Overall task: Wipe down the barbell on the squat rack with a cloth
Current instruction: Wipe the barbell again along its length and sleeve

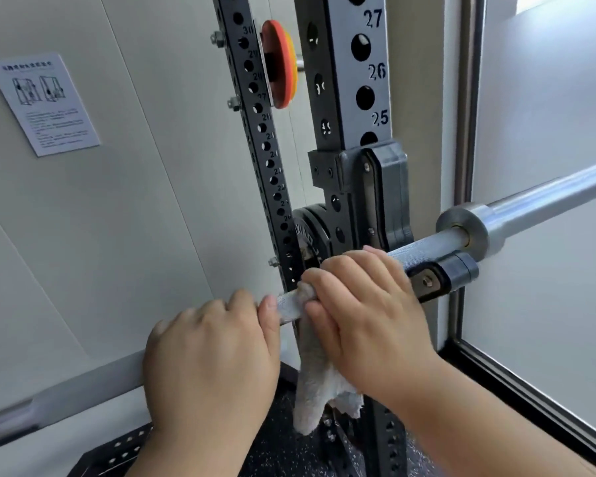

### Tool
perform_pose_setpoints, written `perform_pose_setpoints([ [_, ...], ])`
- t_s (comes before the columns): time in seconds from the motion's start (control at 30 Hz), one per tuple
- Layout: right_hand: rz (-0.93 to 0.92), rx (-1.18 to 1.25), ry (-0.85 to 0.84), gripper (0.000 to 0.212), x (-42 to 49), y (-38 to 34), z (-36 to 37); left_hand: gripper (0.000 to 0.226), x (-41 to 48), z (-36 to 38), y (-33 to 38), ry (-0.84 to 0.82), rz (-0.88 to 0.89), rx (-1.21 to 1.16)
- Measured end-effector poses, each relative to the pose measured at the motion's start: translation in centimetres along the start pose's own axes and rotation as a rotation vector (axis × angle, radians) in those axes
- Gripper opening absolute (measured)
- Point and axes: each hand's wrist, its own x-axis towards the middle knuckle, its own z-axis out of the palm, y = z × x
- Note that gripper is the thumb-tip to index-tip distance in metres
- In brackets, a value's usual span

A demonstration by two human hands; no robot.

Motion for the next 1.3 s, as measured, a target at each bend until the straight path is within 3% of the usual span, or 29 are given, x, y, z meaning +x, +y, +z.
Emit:
perform_pose_setpoints([
  [0.17,0.235,-0.003,0.028,0.032,-0.7,-2.0,0.4,0.042,-0.1,-0.2,-0.4,-0.024,-0.014,-0.037],
  [0.37,0.073,-0.023,-0.012,0.028,-0.8,-2.0,-0.3,0.039,-0.3,-1.1,-0.7,-0.111,0.002,-0.075],
  [0.6,0.009,-0.079,-0.081,0.021,0.3,-0.7,-1.9,0.058,1.1,-1.6,-0.5,-0.18,-0.015,-0.093],
  [0.67,0.013,-0.001,-0.028,0.021,0.6,0.0,-2.9,0.066,1.1,-1.3,-0.1,-0.196,-0.054,-0.094],
  [0.77,0.012,0.092,0.179,0.019,1.6,1.6,-5.7,0.077,1.4,-1.1,1.1,-0.222,-0.046,0.023],
  [0.87,0.18,0.204,0.317,0.023,2.4,3.9,-9.5,0.09,2.1,-0.8,2.1,-0.215,-0.062,0.105],
  [0.97,0.336,0.265,0.316,0.019,2.5,6.9,-11.7,0.081,2.6,-0.6,3.3,-0.217,-0.09,0.095],
  [1.13,0.393,0.245,0.234,0.02,2.1,12.3,-12.5,0.078,3.5,-0.1,5.7,-0.169,-0.103,0.061],
  [1.3,0.4,0.143,0.254,0.022,1.0,15.8,-10.8,0.073,4.5,1.0,8.9,-0.144,-0.099,0.063],
])
